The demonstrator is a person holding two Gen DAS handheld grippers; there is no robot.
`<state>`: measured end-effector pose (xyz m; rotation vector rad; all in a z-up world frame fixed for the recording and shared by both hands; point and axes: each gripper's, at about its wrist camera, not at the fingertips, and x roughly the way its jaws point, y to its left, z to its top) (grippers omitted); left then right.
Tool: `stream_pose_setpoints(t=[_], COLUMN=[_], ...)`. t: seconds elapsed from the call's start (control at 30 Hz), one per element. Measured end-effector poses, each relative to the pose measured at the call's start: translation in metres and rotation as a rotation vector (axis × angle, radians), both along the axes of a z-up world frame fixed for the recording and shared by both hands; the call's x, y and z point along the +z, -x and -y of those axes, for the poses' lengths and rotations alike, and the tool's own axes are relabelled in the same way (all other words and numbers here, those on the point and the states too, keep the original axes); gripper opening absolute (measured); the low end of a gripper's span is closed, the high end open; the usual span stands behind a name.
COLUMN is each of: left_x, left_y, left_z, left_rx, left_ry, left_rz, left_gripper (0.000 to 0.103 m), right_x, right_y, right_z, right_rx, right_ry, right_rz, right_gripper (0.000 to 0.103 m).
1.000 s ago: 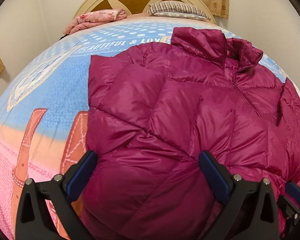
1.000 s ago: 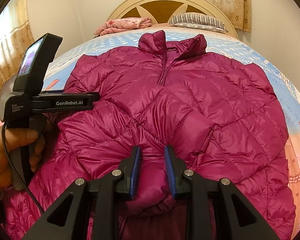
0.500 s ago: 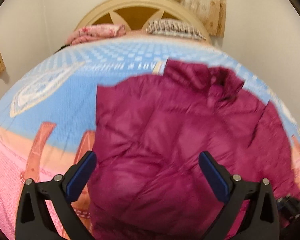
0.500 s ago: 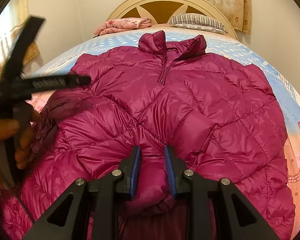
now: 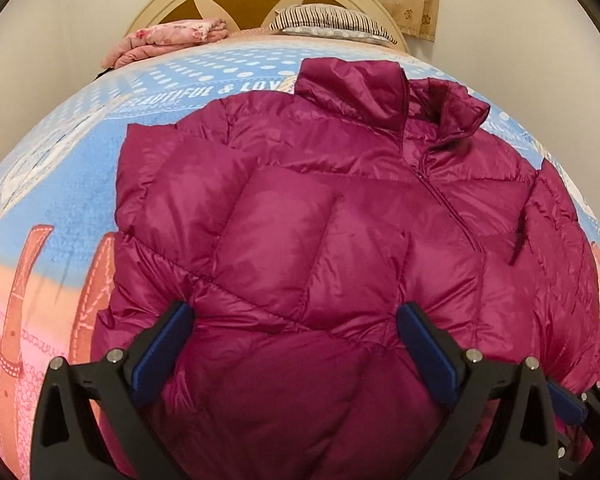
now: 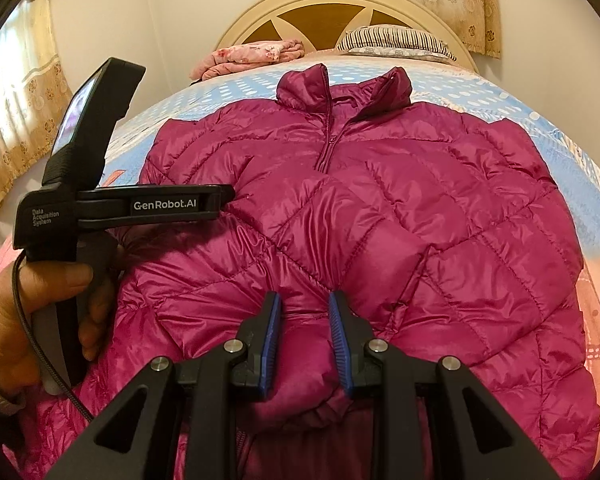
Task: Fold large clothes
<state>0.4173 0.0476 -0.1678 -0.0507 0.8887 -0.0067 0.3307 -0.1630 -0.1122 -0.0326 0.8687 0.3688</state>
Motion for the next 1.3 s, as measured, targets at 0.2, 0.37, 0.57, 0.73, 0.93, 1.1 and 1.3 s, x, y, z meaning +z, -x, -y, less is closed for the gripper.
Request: stream_pose_setpoints(t=[0.2, 0.37, 0.57, 0.73, 0.93, 1.1, 1.3], left_x=[0.000, 0.001, 0.000, 0.000, 0.000, 0.000, 0.000], left_y=[0.001, 0.003, 0.004, 0.004, 0.005, 0.006, 0.006], left_z=[-0.004, -0.004, -0.005, -0.010, -0.014, -0.015, -0.016], left_rx=[0.003, 0.009, 0.009, 0.011, 0.014, 0.014, 0.013], left_ry=[0.023, 0.035, 0.053, 0.084, 0.109, 0.110, 0.099], left_rz=[0.014, 0.024, 0.030, 0.040, 0.047, 0.049, 0.046], left_gripper=[0.103, 0.103, 0.103, 0.103, 0.103, 0.103, 0.103], right_x=[0.023, 0.074, 0.098, 0.080, 0.065, 0.057, 0.061], right_y=[-0.021, -0.067, -0.170, -0.244, -0.280, -0.275, -0.240], right_z=[0.032, 0.041, 0.039, 0.018, 0.010, 0.012, 0.027], right_rx=[0.036, -0.025, -0.140, -0.183, -0.191, -0.161, -0.114], right_ry=[-0.260, -0.185, -0.066, 0.006, 0.066, 0.109, 0.129], right_rz=[-0.155, -0.077, -0.013, -0.093, -0.103, -0.104, -0.022], right_gripper=[0.063, 0.065, 0.065, 0.065, 0.065, 0.019, 0.009])
